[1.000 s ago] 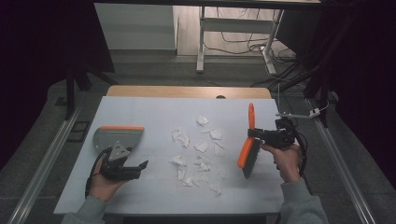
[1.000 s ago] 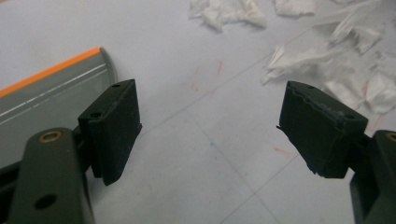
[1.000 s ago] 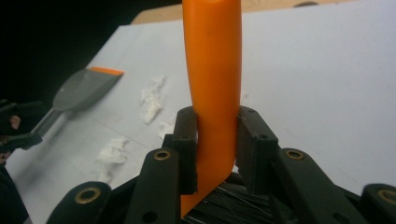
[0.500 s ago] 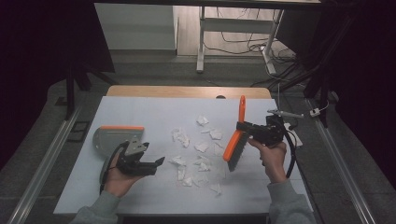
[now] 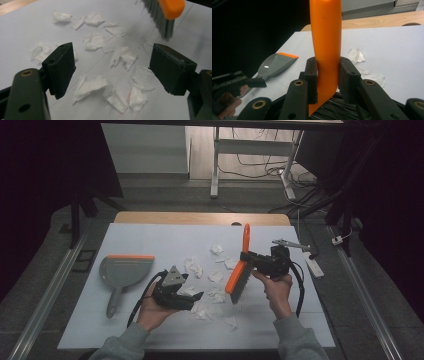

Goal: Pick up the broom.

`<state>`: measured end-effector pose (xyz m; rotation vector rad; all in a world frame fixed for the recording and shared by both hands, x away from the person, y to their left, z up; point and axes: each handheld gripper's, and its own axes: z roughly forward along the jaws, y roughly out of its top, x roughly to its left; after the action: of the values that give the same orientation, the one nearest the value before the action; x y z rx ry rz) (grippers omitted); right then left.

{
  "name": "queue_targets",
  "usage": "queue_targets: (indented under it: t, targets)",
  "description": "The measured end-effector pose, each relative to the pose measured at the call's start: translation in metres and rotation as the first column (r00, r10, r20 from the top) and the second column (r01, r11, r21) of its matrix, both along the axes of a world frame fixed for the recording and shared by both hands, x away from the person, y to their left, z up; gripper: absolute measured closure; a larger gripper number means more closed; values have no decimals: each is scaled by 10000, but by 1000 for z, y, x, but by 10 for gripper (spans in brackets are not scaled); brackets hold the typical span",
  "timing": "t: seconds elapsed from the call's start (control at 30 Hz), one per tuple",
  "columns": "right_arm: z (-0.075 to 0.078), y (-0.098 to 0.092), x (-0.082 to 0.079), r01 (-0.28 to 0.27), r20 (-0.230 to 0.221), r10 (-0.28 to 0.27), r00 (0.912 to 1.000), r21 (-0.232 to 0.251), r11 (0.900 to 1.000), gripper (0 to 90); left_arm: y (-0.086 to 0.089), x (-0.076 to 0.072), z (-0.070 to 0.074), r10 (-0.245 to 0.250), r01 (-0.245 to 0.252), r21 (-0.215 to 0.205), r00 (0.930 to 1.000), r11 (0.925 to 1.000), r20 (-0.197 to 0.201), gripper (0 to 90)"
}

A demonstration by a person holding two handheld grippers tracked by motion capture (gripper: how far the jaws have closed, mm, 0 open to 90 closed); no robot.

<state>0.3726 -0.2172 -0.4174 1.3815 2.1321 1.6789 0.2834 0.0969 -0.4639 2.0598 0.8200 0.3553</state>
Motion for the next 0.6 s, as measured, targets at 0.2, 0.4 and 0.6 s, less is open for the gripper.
queue_targets:
  t: [0.2,0.4,0.6]
  targets:
    - [-2,5,-1,33,45,-34,10000,197,9998,709,-17,2,-2,-405,404,-79,9991,9992,-120,216]
    - [-4,15,-6,304,251,-316,9992,498,9983,709,-34,1,-2,-848,846,-204,9964,9962,-60,216]
    - [-9,26,-9,309,224,-328,9992,803,9963,709,-48,3,-7,-744,749,-203,9969,9970,235,224]
